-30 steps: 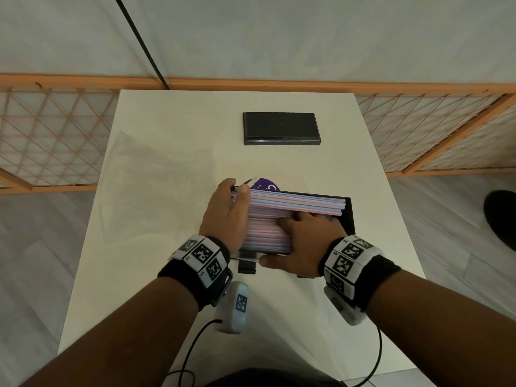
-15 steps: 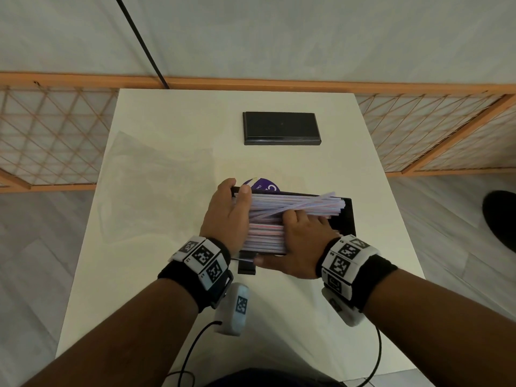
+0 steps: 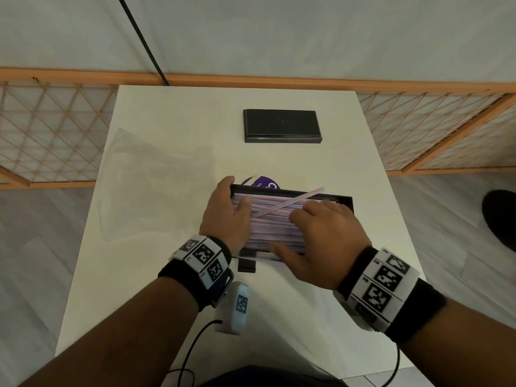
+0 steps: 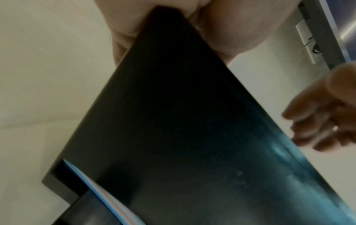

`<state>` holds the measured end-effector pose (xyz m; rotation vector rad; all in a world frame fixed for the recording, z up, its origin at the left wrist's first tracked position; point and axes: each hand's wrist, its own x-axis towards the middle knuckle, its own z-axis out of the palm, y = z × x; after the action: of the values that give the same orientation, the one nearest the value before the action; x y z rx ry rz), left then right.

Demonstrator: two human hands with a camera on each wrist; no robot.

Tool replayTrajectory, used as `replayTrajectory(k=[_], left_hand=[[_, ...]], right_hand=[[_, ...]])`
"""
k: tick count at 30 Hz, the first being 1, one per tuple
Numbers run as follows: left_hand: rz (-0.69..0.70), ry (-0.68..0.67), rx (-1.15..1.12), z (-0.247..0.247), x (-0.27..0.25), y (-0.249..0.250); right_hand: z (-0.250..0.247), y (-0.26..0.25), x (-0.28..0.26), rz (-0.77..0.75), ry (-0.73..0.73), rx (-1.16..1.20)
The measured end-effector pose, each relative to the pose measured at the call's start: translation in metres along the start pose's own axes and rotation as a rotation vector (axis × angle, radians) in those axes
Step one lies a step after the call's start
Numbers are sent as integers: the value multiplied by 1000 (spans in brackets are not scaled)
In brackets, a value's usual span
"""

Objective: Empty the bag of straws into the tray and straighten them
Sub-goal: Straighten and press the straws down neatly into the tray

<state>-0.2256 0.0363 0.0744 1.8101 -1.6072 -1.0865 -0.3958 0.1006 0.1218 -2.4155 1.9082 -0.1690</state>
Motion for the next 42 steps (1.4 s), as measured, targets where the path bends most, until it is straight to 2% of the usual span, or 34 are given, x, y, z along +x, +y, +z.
replayTrajectory(k=[2,4,6,7,13,17,21,24,26,29,34,36,39,42], left_hand=[[-14,7,-11,1,0,1],[-20,13,-23,1,0,2],[-14,13,-24,1,-1,1],[-9,6,-24,1,-1,1],[16,-7,-40,1,-2,-2],[-1,-20,-73,0,-3,2],[8,-23,-91,-1,-4,1],[19,-10,-75,0,-3,-1],[28,-4,-66,1,-2,-1],[35,-12,-52,1,-1,-1],[37,-12,-49,0,-1,-3],[27,-12,-61,-1,0,-4],[23,-6,-70,0,0,-4],[29,0,-58,2,0,-5]], right_hand=[[-2,-3,5,-65,-21,32],[2,-6,11,-50,-188,17],[7,-4,12,25,-362,-46],[9,-2,11,55,-407,-84],[16,6,12,159,-426,-105],[31,3,17,124,-495,4],[26,9,18,199,-552,-80],[29,6,23,173,-580,23],[30,4,25,129,-583,62],[28,6,24,181,-585,-26],[27,5,17,111,-482,104],[25,9,18,153,-439,73],[24,15,23,228,-489,43],[25,11,26,211,-556,56]])
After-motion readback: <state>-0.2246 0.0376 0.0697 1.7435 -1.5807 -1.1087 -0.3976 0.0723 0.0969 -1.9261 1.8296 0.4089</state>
